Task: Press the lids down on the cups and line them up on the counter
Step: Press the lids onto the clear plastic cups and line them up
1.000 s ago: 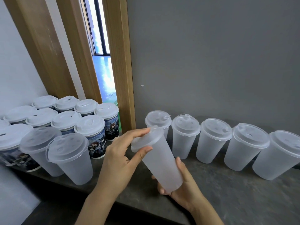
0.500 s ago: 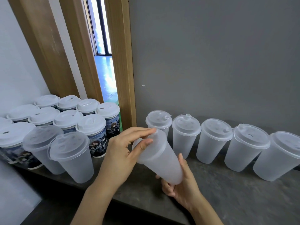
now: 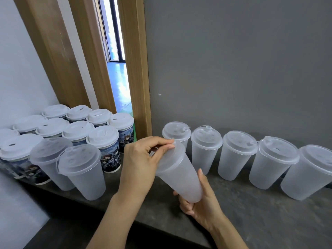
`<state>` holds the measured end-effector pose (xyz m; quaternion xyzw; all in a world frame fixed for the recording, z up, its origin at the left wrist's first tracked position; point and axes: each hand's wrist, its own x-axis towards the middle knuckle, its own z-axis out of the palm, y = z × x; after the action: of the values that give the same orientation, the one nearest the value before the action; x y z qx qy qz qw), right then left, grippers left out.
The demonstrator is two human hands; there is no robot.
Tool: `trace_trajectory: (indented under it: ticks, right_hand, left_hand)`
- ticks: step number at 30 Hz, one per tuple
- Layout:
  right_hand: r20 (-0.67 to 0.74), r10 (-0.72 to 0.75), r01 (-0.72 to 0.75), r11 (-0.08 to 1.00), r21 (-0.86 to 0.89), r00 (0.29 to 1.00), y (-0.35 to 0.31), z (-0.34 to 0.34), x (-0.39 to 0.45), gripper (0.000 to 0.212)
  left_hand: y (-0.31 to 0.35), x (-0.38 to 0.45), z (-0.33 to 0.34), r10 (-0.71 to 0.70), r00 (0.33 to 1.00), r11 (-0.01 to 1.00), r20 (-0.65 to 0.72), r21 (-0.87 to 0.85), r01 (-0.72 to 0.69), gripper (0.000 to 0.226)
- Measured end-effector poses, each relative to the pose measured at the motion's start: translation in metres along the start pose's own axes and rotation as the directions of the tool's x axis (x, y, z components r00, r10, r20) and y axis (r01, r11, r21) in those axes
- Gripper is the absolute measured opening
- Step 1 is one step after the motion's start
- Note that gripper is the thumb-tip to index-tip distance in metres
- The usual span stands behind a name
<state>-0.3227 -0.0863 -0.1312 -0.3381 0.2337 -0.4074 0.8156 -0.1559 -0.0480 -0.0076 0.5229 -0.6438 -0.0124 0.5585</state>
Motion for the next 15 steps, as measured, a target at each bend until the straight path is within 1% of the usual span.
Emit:
trace_trajectory:
  ticks: [4,7,9,11,13,15]
  right_hand:
    - [0.011,-0.144,0.144,0.984,-0.102,0.990,0.002,0.004,0.001,0.067]
    - [0.004,-0.230,0.228,0.963,-0.141,0.973,-0.001,0.008,0.001,0.061]
    - [-0.030,-0.254,0.245,0.953,-0.178,0.967,-0.003,0.009,0.001,0.069]
    - [-0.052,-0.266,0.252,0.949,-0.189,0.962,-0.004,0.009,0.000,0.076]
    - [-0.066,-0.265,0.250,0.951,-0.183,0.962,-0.004,0.010,0.000,0.079]
    - [-0.071,-0.268,0.252,0.952,-0.176,0.961,-0.005,0.011,-0.001,0.080]
  left_hand:
    - [-0.003,-0.003,-0.003,-0.062,0.998,0.998,-0.002,-0.007,0.062,0.019]
    - [-0.011,-0.005,-0.007,-0.105,0.994,0.994,0.006,-0.029,0.105,0.035]
    - [-0.015,-0.007,-0.009,-0.133,0.991,0.990,0.024,-0.040,0.134,0.042]
    - [-0.018,-0.009,-0.012,-0.140,0.989,0.988,0.037,-0.058,0.142,0.042]
    - [-0.017,-0.011,-0.013,-0.122,0.992,0.991,0.042,-0.058,0.124,0.040]
    - [-0.014,-0.015,-0.013,-0.088,0.995,0.995,0.048,-0.051,0.090,0.033]
